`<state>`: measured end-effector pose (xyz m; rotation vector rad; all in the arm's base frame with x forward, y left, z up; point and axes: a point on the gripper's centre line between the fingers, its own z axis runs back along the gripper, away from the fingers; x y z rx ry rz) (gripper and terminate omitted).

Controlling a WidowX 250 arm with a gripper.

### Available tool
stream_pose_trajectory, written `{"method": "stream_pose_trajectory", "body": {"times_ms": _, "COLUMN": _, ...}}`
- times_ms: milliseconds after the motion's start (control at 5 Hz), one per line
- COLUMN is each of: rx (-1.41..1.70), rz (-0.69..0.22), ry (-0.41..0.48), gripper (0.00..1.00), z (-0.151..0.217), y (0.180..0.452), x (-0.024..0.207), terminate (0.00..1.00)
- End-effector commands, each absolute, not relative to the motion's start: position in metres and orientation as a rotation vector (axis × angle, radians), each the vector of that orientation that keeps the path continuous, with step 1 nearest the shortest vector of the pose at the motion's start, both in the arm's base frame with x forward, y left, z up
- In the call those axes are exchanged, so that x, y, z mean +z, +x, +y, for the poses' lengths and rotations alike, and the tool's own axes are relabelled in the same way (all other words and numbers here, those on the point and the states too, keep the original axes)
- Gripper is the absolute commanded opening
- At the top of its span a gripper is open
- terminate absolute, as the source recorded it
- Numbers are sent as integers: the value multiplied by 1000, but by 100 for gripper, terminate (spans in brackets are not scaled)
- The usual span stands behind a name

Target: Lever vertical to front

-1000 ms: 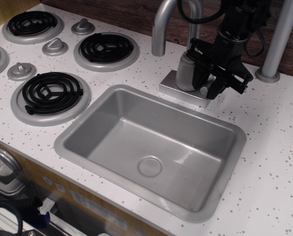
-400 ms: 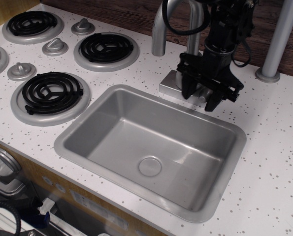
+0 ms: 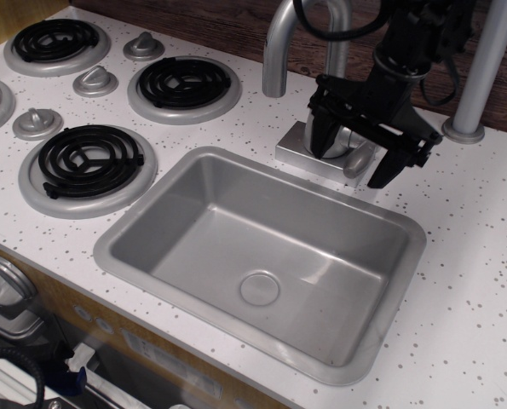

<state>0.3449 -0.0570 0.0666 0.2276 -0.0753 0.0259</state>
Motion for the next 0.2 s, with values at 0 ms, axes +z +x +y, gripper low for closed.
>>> {"method": "stream_pose_trajectory", "body": {"times_ms": 0, "rx": 72, "rz": -114, "ry": 222, "gripper": 100, "z": -60, "y": 345, "x": 93, "terminate": 100}}
